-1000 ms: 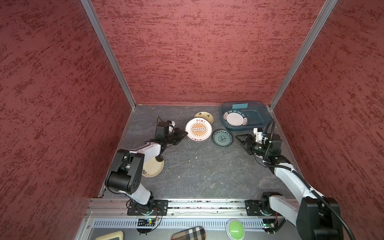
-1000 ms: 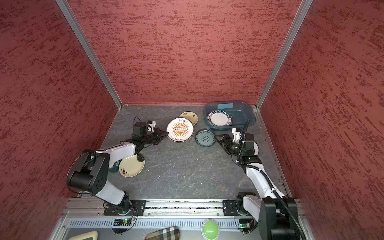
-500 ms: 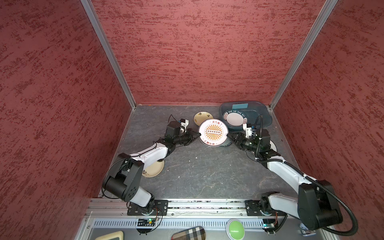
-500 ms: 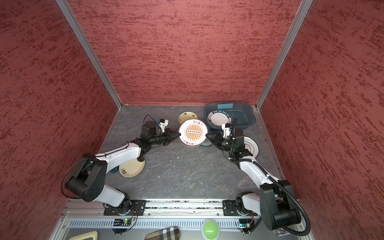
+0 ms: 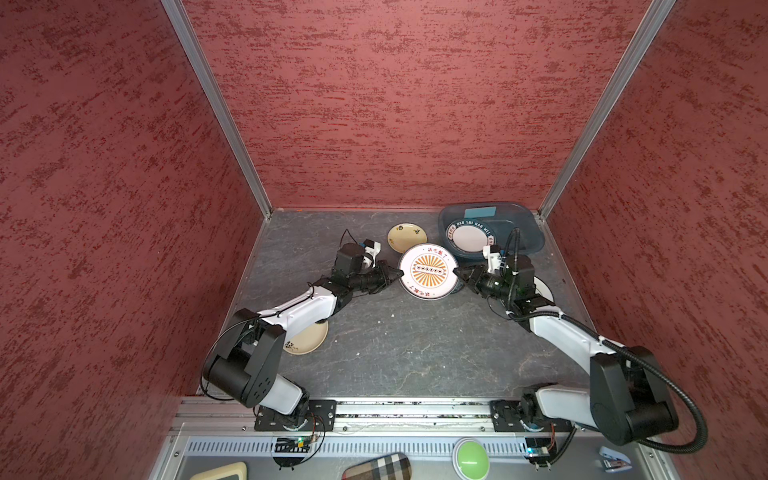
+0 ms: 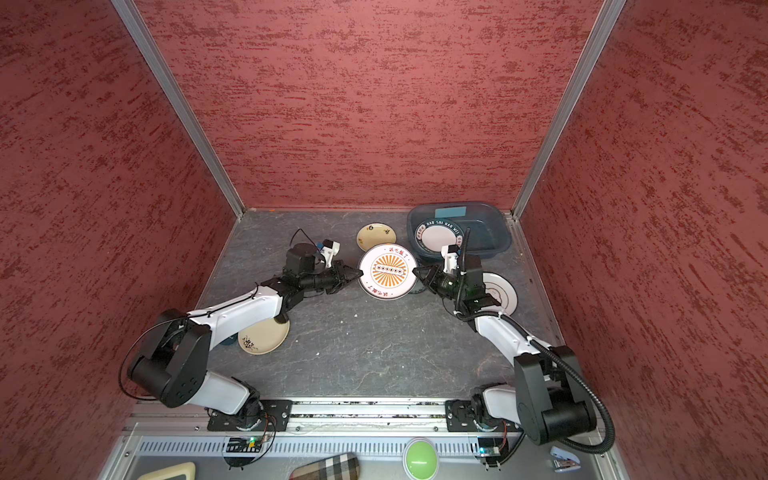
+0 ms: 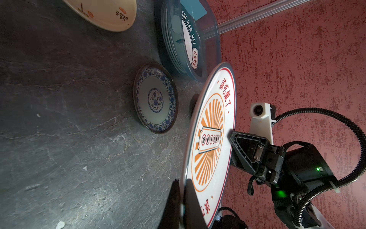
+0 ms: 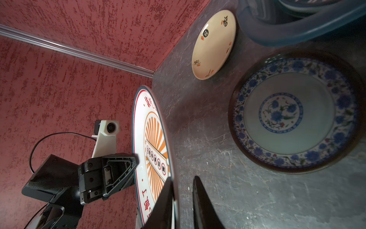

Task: Place the plates into the plastic bin on the countertop
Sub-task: 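Grasp the sunburst plate rim with right gripper, then open left gripper, then carry the sunburst plate with right gripper and lower it into the bin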

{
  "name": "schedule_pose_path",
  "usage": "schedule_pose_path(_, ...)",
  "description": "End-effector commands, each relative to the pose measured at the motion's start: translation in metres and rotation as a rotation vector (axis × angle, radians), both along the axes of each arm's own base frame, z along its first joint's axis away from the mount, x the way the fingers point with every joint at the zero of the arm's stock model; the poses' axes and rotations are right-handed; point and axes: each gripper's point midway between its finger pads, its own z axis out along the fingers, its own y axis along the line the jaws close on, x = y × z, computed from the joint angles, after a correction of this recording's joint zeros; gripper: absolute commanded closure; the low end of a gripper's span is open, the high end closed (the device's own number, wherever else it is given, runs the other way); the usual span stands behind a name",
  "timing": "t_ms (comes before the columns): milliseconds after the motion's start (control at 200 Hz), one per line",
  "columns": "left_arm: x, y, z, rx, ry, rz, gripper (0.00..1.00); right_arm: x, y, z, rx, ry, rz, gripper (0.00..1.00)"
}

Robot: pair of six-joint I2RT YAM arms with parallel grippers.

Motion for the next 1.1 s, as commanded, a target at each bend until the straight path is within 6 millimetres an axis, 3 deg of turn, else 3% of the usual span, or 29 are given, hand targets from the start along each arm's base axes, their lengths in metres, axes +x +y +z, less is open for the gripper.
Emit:
schedule_pose_path(0,0.004,-0.006,0.026,-0.019,-0.086,-0.034,1.00,0.010,0.004,0.014,-0.002,-0.049,0.000,0.89)
schedule_pose_path(55,0.004,-0.007,0.023,-0.013,-0.077,-0.037,0.98,0.011,0.004,0.012,-0.002,-0.039,-0.007,1.00)
schedule_pose_path(120,0.004,-0.009,0.022,-0.011,-0.074,-0.053,0.88,0.013,0.001,0.010,-0.002,-0.034,-0.032,1.00)
schedule_pose_path(245,0.003,-0.005,0.020,0.006,-0.067,-0.056,0.43,0.019,-0.003,0.012,0.004,-0.038,-0.071,1.00)
schedule_pose_path(341,0.004,0.003,0.019,0.036,-0.068,-0.034,0.22,0.025,-0.008,0.012,-0.015,-0.025,-0.106,1.00)
schedule_pose_path(401,0.004,0.008,0.020,0.088,-0.087,-0.019,0.00,0.031,-0.012,0.011,-0.048,-0.016,-0.127,1.00)
schedule_pose_path(651,-0.001,0.029,0.040,0.153,-0.161,0.035,0.01,0.065,-0.035,0.036,-0.099,-0.047,-0.215,1.00)
schedule_pose_path(857,0.001,0.047,0.054,0.159,-0.195,0.080,0.01,0.095,-0.094,0.058,-0.268,-0.045,-0.401,1.00)
schedule_pose_path(1067,0.004,0.057,0.049,0.153,-0.189,0.109,0.01,0.111,-0.153,0.085,-0.426,-0.078,-0.548,1.00)
schedule_pose_path(1097,0.004,0.058,0.047,0.153,-0.184,0.112,0.01,0.116,-0.158,0.077,-0.438,-0.056,-0.551,1.00)
